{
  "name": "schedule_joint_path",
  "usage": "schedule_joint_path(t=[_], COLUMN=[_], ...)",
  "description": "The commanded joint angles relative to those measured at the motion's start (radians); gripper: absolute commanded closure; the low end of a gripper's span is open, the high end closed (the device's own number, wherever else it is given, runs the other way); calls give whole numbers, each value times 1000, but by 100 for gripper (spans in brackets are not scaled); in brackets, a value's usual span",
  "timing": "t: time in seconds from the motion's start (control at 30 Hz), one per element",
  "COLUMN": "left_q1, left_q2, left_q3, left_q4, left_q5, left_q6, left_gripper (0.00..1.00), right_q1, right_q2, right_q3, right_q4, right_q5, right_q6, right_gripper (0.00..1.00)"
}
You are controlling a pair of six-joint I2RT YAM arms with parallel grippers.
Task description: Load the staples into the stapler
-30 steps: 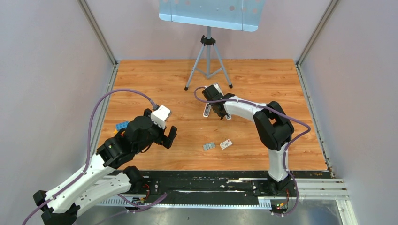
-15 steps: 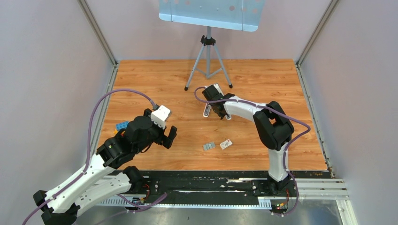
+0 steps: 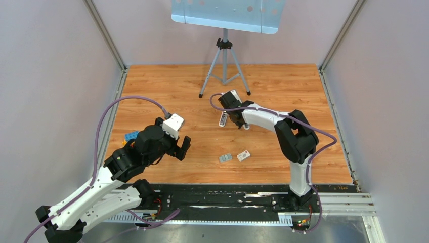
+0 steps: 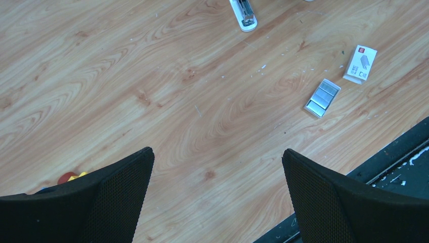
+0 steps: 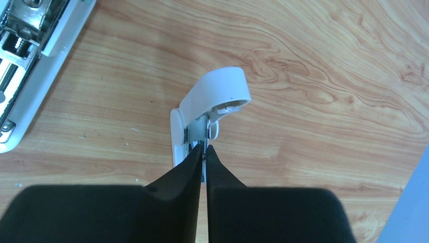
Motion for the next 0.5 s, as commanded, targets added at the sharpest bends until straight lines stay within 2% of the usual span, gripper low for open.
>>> schedule_joint_path(t=[0.0, 0.47], left_q1=[-3, -3], left_q2=[-9, -16], left_q3=[-6, -8], left_q4=[19, 19], left_q5=[4, 7], left_q6=[13, 13], left_gripper=[0, 0], right_q1=[9, 4], right_q2=[-53, -96], right_q3=[-8, -45], right_q4=[-44, -81], right_q5=[44, 107], right_q6=[-3, 9], right_gripper=[92, 94])
